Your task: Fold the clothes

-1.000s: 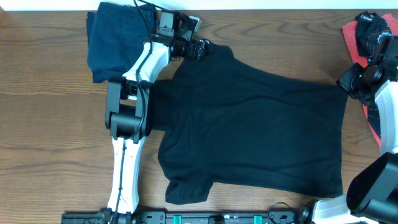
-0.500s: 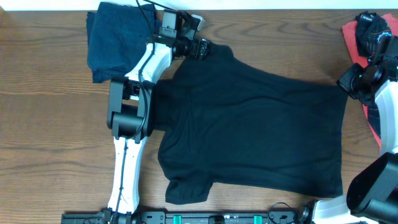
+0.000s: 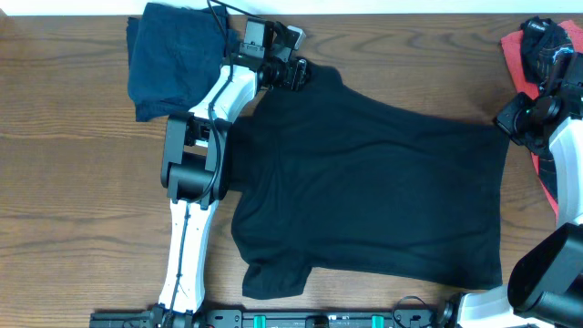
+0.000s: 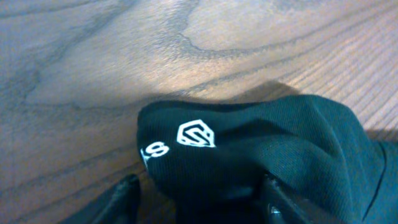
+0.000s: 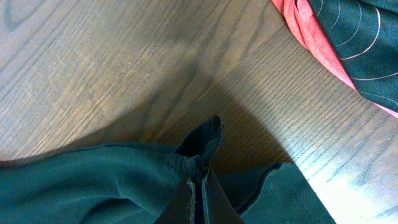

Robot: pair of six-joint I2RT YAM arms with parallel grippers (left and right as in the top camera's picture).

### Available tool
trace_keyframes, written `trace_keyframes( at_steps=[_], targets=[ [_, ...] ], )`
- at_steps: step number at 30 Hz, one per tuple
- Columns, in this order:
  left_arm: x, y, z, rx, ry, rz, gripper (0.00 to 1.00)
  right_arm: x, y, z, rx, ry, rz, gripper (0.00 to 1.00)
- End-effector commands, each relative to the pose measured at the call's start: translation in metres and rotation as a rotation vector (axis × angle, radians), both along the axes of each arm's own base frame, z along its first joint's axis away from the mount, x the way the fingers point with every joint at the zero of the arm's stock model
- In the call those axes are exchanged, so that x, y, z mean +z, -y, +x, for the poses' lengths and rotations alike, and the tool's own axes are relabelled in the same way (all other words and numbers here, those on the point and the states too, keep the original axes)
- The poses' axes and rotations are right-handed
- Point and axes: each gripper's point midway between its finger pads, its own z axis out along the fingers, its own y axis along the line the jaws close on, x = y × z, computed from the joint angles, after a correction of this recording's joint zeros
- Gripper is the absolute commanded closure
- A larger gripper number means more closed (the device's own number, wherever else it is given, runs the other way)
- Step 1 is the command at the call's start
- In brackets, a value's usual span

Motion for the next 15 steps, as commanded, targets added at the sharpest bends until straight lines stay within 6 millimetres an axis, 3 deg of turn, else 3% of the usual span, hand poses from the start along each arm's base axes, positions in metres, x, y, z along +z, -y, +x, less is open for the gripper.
trace_keyframes(
  at_steps=[1, 3, 7, 15],
  targets=[
    [0.003, -0.002, 0.002, -0.007, 0.011, -0.002, 0.49, -0.002, -0.003, -0.001, 0.016, -0.009, -0.008, 0.99],
    [0.010, -0.005, 0.004, 0.004, 0.024, 0.003, 0.57, -0.004, -0.003, -0.002, 0.014, -0.012, -0.011, 0.99],
    [0.021, -0.014, 0.009, 0.040, 0.035, 0.002, 0.59, -0.011, -0.002, -0.003, 0.013, -0.012, -0.014, 0.99],
    [0.039, -0.023, 0.012, 0.075, 0.038, -0.016, 0.80, -0.022, -0.002, -0.003, 0.013, -0.010, -0.015, 0.99]
  ],
)
